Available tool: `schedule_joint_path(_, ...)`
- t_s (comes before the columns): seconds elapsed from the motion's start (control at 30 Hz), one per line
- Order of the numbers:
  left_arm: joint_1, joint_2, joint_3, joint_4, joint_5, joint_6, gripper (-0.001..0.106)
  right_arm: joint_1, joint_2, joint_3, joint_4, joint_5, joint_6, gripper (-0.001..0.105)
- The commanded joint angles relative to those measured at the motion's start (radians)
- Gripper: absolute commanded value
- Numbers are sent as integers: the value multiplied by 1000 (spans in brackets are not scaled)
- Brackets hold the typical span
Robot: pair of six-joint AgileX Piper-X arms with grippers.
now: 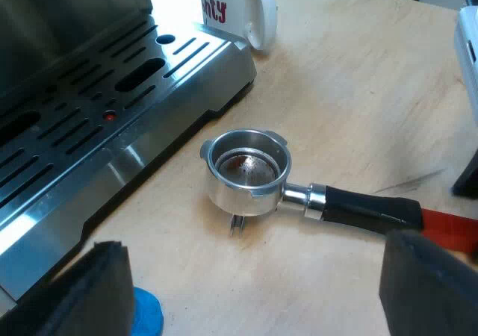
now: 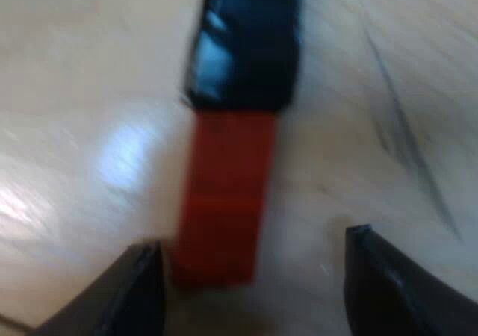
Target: Grind coffee beans and then tamp
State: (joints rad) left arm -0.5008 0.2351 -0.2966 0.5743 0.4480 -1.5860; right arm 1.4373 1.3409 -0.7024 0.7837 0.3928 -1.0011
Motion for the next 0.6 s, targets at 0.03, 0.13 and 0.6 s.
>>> schedule_joint_path(0.03, -4, -5, 1, -6, -10, -3, 70, -2, -29, -42, 104, -15, -11, 55)
schedule_joint_path(0.13, -4, -5, 1, -6, -10, -3, 70, -2, -70, -73, 132, -6, -17, 55)
schedule_joint_path(0.6, -4, -5, 1, -6, -10, -3, 70, -2, -242, -192, 133, 138, -164, 55)
